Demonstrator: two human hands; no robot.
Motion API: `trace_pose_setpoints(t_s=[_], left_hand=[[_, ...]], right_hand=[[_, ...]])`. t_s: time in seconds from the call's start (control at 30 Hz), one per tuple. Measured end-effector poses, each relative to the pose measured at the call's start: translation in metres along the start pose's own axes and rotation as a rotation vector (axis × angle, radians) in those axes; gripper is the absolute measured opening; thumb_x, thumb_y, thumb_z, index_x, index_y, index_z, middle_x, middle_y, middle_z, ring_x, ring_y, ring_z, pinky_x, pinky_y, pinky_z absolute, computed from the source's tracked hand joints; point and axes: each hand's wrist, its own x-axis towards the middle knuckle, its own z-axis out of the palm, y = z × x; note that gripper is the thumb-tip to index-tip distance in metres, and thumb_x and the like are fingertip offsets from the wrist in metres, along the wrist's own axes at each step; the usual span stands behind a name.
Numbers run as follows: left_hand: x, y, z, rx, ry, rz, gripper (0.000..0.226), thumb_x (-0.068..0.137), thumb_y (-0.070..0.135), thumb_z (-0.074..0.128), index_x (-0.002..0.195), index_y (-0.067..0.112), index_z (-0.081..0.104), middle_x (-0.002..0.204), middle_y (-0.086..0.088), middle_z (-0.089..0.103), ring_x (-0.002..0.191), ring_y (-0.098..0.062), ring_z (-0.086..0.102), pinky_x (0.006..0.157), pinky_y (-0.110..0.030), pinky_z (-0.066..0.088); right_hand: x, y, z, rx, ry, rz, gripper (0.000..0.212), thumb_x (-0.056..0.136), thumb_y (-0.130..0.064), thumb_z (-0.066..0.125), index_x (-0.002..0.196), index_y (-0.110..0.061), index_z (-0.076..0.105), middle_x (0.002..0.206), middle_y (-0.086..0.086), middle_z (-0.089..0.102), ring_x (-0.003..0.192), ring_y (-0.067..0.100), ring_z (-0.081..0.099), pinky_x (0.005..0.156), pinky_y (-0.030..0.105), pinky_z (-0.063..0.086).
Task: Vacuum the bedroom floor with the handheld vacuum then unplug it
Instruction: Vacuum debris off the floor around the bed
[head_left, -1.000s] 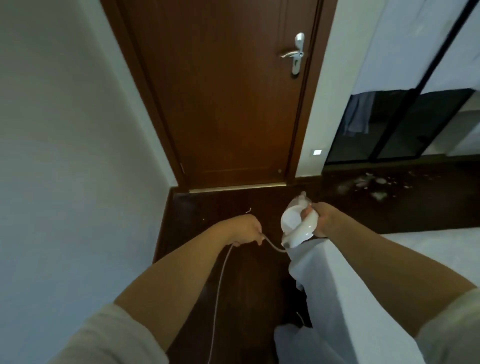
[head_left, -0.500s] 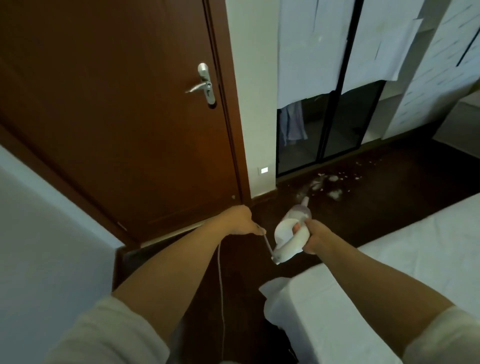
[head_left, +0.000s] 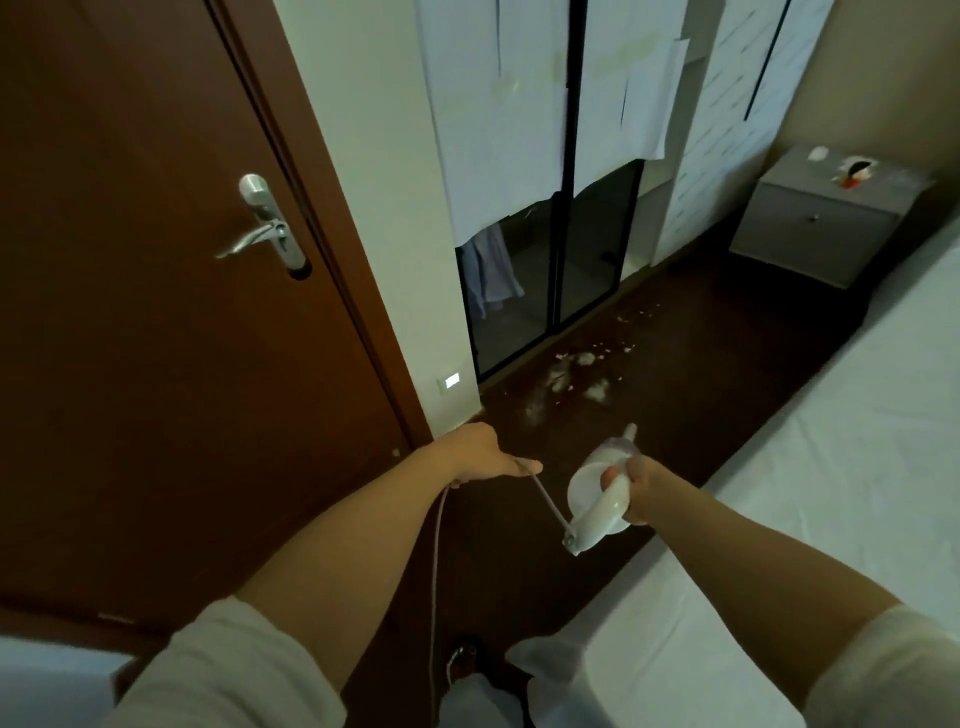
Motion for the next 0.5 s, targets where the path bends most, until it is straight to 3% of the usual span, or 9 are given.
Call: trace_pose_setpoints(t_s=[0.07,0.1,0.17,0.23,0.27,0.37,0.5], left_hand=[[0.02,-0.011,-0.023,-0.046,-0.027,0.038,0.06,0.081,0.047,0.067,0.116,0.0,0.056,0.117,-0.023,0.059,0.103,-0.031,0.06,0.067,-0.026,0.046],[0.032,-0.019,-0.044,-0.04,-0.061,0.057,0.05,0.082,0.039,0.069,0.113,0.001,0.057,0.117,-0.022,0.059,0.106,-0.032,0.059,0.075,-0.029,0.048],[0.047,-0.025,-0.072,0.006,-0.13,0.114,0.03,0.085,0.029,0.067,0.105,0.008,0.058,0.104,-0.016,0.062,0.091,-0.023,0.061,0.074,-0.028,0.049],[0.061,-0.026,-0.09,0.067,-0.178,0.179,0.018,0.086,0.025,0.066,0.096,0.014,0.056,0.085,-0.004,0.057,0.07,-0.012,0.054,0.061,-0.021,0.045],[0.069,-0.023,-0.096,0.093,-0.188,0.21,0.014,0.086,0.024,0.065,0.093,0.016,0.056,0.08,0.001,0.055,0.067,-0.01,0.05,0.058,-0.02,0.042],[0.093,-0.006,-0.107,0.111,-0.144,0.293,0.008,0.087,0.017,0.063,0.086,0.018,0.055,0.079,0.004,0.051,0.069,-0.01,0.049,0.056,-0.02,0.041],[0.121,0.008,-0.118,0.105,-0.116,0.33,0.011,0.089,0.014,0.059,0.081,0.019,0.055,0.077,0.002,0.051,0.067,-0.012,0.049,0.053,-0.021,0.042]], right_hand=[[0.01,-0.01,0.018,-0.007,0.011,-0.02,0.042,0.102,-0.022,0.043,0.137,0.002,0.043,0.11,0.015,0.059,0.107,0.028,0.058,0.106,0.037,0.038],[0.013,-0.019,0.035,-0.035,0.001,-0.051,0.043,0.103,-0.02,0.04,0.14,0.002,0.039,0.103,0.015,0.059,0.096,0.026,0.058,0.106,0.035,0.038],[0.021,-0.03,0.055,-0.051,-0.033,-0.137,0.044,0.104,-0.014,0.032,0.145,0.002,0.032,0.078,0.009,0.046,0.066,0.017,0.046,0.094,0.027,0.045],[0.024,-0.04,0.071,-0.084,0.004,-0.144,0.041,0.104,-0.016,0.035,0.141,0.001,0.039,0.072,0.008,0.041,0.06,0.015,0.041,0.065,0.022,0.042],[0.023,-0.045,0.078,-0.09,0.049,-0.13,0.039,0.103,-0.02,0.039,0.136,-0.001,0.045,0.075,0.01,0.046,0.064,0.017,0.046,0.062,0.023,0.041],[0.023,-0.063,0.089,-0.117,0.15,-0.111,0.04,0.098,-0.027,0.05,0.128,-0.001,0.052,0.11,0.02,0.06,0.099,0.027,0.062,0.084,0.032,0.05],[0.027,-0.091,0.095,-0.104,0.196,-0.123,0.038,0.099,-0.027,0.05,0.123,0.002,0.055,0.108,0.017,0.063,0.078,0.02,0.062,0.066,0.027,0.049]])
